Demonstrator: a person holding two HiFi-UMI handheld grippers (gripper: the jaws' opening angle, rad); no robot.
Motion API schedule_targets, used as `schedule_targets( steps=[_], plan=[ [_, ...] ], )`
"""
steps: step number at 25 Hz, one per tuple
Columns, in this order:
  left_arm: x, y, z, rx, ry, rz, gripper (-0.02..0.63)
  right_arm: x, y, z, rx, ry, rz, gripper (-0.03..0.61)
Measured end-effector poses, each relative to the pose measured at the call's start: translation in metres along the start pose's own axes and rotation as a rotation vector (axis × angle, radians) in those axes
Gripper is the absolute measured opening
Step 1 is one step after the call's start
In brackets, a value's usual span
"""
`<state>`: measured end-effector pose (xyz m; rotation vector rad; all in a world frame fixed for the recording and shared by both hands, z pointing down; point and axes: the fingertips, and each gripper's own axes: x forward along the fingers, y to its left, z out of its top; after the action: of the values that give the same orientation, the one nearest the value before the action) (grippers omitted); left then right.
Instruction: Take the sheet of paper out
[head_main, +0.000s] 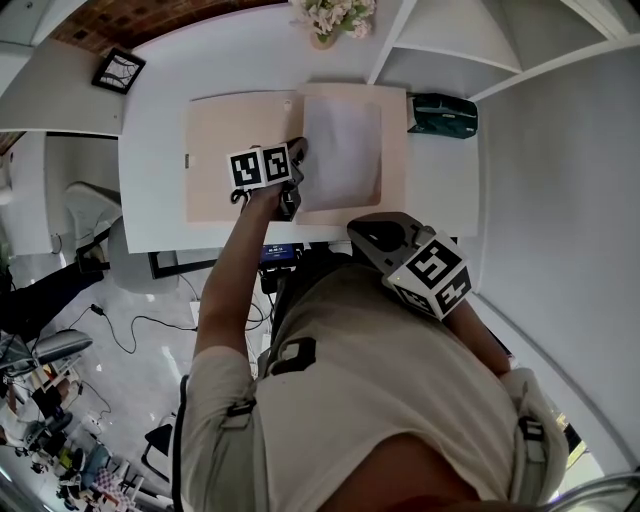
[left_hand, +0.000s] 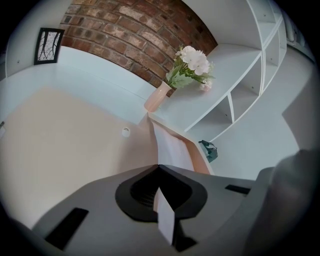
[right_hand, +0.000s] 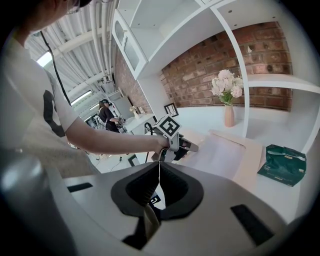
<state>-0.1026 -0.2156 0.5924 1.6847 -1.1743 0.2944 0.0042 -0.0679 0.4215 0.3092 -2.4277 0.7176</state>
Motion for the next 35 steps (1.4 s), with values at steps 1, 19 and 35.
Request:
schedule_targets(
  steps=[1, 19, 35],
  plan=[
    [-0.001, 0.0, 0.0, 0.001, -0.002, 0.001, 0.015, 0.0, 0.0, 0.0, -0.002, 0.001, -0.001, 0.026],
    [-0.013, 0.009, 0.004, 0.018, -0.023, 0.039, 0.014, 0.0, 0.007, 0.001, -0.033, 0.009, -0.013, 0.026],
    [-0.028, 0.015, 0.006, 0.05, -0.044, 0.068, 0.014, 0.003, 0.013, 0.008, -0.07, 0.0, -0.037, 0.026]
  ],
)
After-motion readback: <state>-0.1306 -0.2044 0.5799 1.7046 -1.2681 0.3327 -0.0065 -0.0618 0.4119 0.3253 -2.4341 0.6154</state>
